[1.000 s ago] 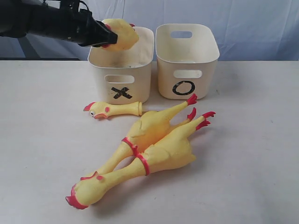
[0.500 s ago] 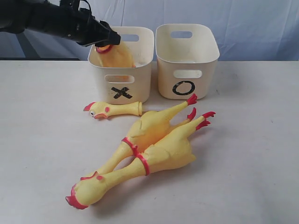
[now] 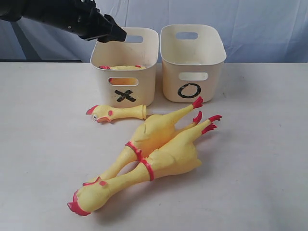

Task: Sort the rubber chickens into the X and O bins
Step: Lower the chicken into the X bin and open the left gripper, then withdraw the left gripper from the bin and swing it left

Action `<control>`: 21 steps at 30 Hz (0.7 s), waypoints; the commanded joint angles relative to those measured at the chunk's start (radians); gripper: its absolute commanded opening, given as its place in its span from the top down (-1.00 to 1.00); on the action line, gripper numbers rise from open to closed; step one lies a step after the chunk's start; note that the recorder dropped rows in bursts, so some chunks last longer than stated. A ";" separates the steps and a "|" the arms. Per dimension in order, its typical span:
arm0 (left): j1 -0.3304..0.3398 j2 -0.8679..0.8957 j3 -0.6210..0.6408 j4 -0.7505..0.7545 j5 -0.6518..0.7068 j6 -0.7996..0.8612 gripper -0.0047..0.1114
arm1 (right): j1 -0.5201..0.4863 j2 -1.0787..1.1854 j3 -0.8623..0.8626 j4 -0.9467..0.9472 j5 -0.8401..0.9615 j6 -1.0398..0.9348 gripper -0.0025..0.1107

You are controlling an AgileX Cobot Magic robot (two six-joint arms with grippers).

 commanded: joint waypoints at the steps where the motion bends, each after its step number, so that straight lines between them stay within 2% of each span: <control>1: -0.006 -0.042 -0.010 0.085 0.047 -0.012 0.43 | 0.002 -0.004 0.001 0.000 -0.010 -0.003 0.97; 3: -0.006 -0.069 -0.010 0.165 0.072 -0.012 0.72 | 0.002 -0.004 0.001 0.000 -0.010 -0.003 0.97; 5: -0.006 -0.093 -0.010 0.220 0.105 -0.010 0.91 | 0.002 -0.004 0.001 0.000 -0.010 -0.003 0.97; 10: -0.009 -0.159 -0.010 0.346 0.211 -0.010 0.91 | 0.002 -0.004 0.001 0.000 -0.010 -0.003 0.97; 14: -0.024 -0.192 0.010 0.460 0.363 -0.016 0.91 | 0.002 -0.004 0.001 0.000 -0.010 -0.003 0.97; 18: -0.071 -0.212 0.047 0.568 0.506 -0.023 0.91 | 0.002 -0.004 0.001 0.000 -0.010 -0.003 0.97; 21: -0.125 -0.217 0.085 0.647 0.520 -0.043 0.91 | 0.002 -0.004 0.001 0.000 -0.010 -0.003 0.97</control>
